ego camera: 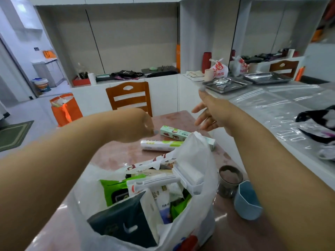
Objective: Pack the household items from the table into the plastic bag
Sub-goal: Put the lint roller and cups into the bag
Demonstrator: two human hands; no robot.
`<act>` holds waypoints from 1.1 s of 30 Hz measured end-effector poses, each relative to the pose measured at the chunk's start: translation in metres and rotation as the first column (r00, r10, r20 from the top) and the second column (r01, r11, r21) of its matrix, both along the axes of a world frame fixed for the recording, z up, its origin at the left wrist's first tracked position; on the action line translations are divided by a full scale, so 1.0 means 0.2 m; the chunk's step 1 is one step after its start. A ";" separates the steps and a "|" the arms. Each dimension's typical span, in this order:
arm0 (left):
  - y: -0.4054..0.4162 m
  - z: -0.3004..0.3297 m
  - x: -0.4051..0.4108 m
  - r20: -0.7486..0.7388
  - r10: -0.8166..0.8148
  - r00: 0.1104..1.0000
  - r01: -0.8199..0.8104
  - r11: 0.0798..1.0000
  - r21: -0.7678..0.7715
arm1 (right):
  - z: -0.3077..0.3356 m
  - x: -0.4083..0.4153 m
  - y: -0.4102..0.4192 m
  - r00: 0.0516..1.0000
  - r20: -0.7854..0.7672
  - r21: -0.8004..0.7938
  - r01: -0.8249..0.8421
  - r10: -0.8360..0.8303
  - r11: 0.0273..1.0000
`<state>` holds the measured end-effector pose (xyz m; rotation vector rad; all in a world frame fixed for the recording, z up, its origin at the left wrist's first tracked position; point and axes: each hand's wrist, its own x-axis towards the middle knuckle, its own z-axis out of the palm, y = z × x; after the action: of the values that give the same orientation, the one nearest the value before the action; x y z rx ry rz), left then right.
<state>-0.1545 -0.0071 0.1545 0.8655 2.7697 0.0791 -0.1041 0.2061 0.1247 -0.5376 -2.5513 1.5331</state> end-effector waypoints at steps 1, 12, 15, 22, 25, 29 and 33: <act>0.02 -0.03 0.00 0.019 -0.013 1.000 0.013 1.000 -0.002 | -0.04 -0.02 0.03 1.000 0.025 -0.003 0.016 -0.016 1.000; 0.22 -0.27 0.03 0.124 -0.057 0.991 0.044 0.993 0.109 | -0.63 0.17 0.27 0.768 0.614 0.305 -0.022 -0.179 0.952; 0.23 -0.29 0.07 0.128 -0.036 0.991 0.022 0.994 0.104 | -0.68 0.24 0.24 0.761 0.639 0.275 -0.084 -0.116 0.958; 0.23 -0.31 0.13 0.139 0.009 0.990 -0.032 0.986 0.165 | -0.78 0.26 0.20 0.724 0.667 0.285 -0.032 -0.174 0.958; 0.21 -0.32 0.15 0.162 0.027 0.986 -0.057 0.981 0.184 | -0.76 0.25 0.20 0.734 0.646 0.320 -0.010 -0.210 0.947; 0.16 -0.30 0.16 0.179 0.059 0.982 -0.098 0.970 0.222 | -0.66 0.28 0.25 0.807 0.468 0.402 0.169 -0.360 0.900; 0.04 -0.24 0.16 0.093 0.140 0.986 -0.162 0.939 0.303 | -0.33 0.29 0.26 0.877 0.002 0.372 0.445 -0.480 0.815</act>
<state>-0.1231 0.0015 0.1066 0.6984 2.7942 0.5750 -0.0469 0.2584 0.0586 -1.0995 -2.4245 0.8639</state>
